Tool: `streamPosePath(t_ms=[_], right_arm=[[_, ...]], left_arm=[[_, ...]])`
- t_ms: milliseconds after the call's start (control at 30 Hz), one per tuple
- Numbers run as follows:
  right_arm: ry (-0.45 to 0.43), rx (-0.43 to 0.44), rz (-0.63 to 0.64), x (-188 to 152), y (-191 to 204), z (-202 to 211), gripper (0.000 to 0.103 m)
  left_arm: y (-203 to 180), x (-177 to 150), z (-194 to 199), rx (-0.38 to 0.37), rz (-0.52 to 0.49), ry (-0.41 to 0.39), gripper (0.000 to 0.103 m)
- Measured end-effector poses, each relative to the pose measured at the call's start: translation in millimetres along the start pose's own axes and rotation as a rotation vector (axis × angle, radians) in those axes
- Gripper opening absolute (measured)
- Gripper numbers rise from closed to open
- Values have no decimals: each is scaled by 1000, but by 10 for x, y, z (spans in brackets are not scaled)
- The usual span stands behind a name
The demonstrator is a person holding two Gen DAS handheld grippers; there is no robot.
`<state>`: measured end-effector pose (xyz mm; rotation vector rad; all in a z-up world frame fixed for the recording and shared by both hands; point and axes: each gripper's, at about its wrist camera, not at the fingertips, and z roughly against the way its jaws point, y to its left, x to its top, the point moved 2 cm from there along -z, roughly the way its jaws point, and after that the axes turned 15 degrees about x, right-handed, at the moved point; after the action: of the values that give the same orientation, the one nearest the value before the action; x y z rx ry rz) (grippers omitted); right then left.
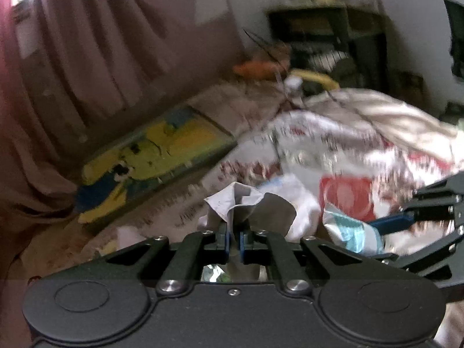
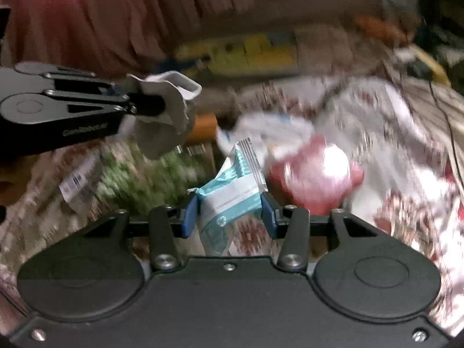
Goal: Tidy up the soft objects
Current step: 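Carry both items over the yellow cartoon tray and open both tools to drop them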
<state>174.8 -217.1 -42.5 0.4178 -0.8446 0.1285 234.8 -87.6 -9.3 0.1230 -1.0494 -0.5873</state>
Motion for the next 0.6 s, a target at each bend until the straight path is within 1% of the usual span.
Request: streamPosePath(t_ms=[133,233,300,333,400,533,600], right_arm=[[-90,27,55,289,43,74,37],[-145,29,115,637,22,-7,37],[-173,57,112,911,-54,-112,37],[-184,67,114,1058,-99,-190,37],[-196,77,112,1321,-192,-366,37],[-194,113,50,1824,-432,-813,37],[-184,115,18,2036,-563,-1054,38]], left_arm=[[223,198,93,60,115,-77,6],[423,349,24,133,228,-117,6],[563,420,-71,184,308,-125,6],[655,460,-158,210,353,-119,6],[808,505,-327,232,421,-98,6],[1183,559,-794,230,556,-35,6],[1352,555,-1018,229,607,-11,6]])
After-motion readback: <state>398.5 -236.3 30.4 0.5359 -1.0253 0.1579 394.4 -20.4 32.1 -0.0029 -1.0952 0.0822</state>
